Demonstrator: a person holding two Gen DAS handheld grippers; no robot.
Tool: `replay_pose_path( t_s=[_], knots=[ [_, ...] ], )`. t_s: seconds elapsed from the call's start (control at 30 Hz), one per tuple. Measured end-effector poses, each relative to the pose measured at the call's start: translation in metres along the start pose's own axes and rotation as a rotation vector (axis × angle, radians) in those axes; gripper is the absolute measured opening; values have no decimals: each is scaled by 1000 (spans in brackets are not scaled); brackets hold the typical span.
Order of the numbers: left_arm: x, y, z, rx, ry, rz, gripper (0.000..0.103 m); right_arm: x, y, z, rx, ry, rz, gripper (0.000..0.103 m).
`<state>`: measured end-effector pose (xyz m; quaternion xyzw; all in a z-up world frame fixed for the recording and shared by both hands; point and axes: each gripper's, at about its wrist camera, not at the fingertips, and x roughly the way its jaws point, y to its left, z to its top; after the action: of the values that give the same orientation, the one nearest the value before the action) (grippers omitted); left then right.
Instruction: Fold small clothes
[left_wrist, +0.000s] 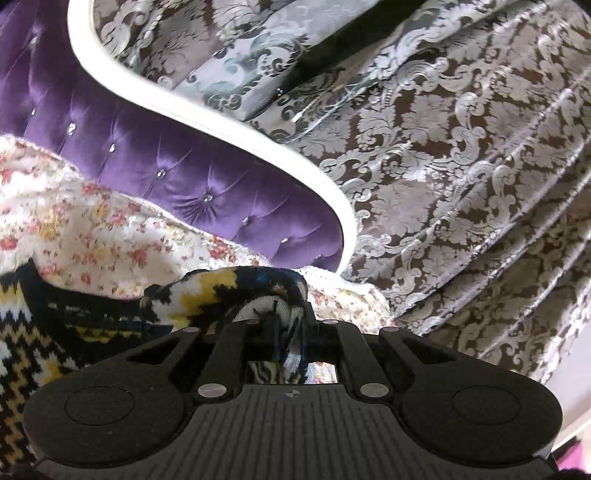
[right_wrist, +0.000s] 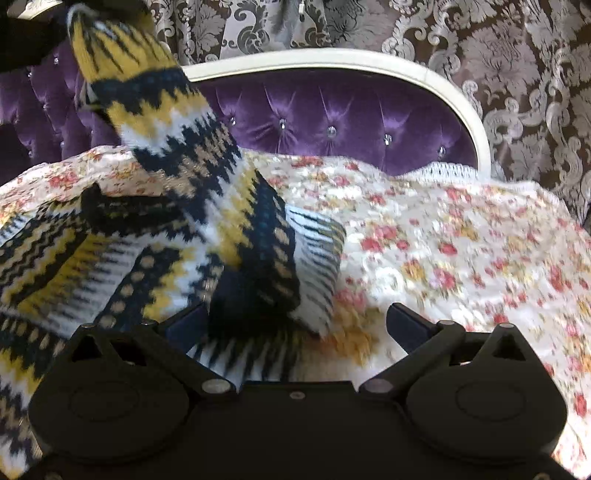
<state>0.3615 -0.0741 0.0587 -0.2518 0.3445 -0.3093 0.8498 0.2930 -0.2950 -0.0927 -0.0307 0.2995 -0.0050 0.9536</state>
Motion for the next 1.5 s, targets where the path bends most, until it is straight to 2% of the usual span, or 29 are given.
replay_pose_path(
  t_s=[0.03,0.13,0.2,0.33,0.37,0.4,0.47,0.53,0.6,0.7,0.83,0.9,0.97,1.03,1.13,1.2,1.37,1.43,1.5],
  knots=[
    [-2,1,-1,7,1,1,9,5,1,1,-8,3,-15,103],
    [-6,8,-5,50,5,29,9,22,-4,-4,-34,72,-156,103],
    [-9,18,-12,79,19,55,10,19,-13,-6,0,70,-144,102],
    [-15,54,-37,115,79,144,12,9,-8,-5,-58,81,-160,103],
    [-16,67,-46,115,102,178,17,7,-6,-6,-74,88,-159,103],
    [-17,78,-54,112,120,203,22,4,-5,-6,-90,106,-152,103],
    [-19,101,-71,98,165,263,43,3,-4,-7,-120,153,-120,103],
    [-23,119,-87,94,205,322,52,0,-6,-9,-130,176,-90,103],
    [-36,128,-100,116,179,304,53,-5,-8,-9,-134,191,-61,103],
    [-54,126,-104,135,158,312,65,-14,-10,-8,-131,202,-7,103],
    [-66,113,-95,163,107,329,69,-23,-20,-4,-51,178,91,103],
    [-69,101,-83,197,49,360,73,-27,-24,-1,-18,159,108,103],
    [-61,85,-73,279,12,400,77,-28,-26,2,-12,147,105,103],
    [-47,69,-64,355,19,415,78,-28,-27,3,-8,141,105,103],
    [-24,49,-55,412,16,431,79,-29,-31,3,11,136,101,103],
    [-1,41,-54,461,68,453,80,-30,-30,3,6,135,110,103],
    [55,42,-70,564,232,584,79,-33,-28,5,11,119,130,103],
    [65,48,-78,598,265,652,79,-34,-27,6,12,117,142,103],
    [67,57,-82,595,267,679,77,-34,-24,6,2,116,150,103]
  ],
)
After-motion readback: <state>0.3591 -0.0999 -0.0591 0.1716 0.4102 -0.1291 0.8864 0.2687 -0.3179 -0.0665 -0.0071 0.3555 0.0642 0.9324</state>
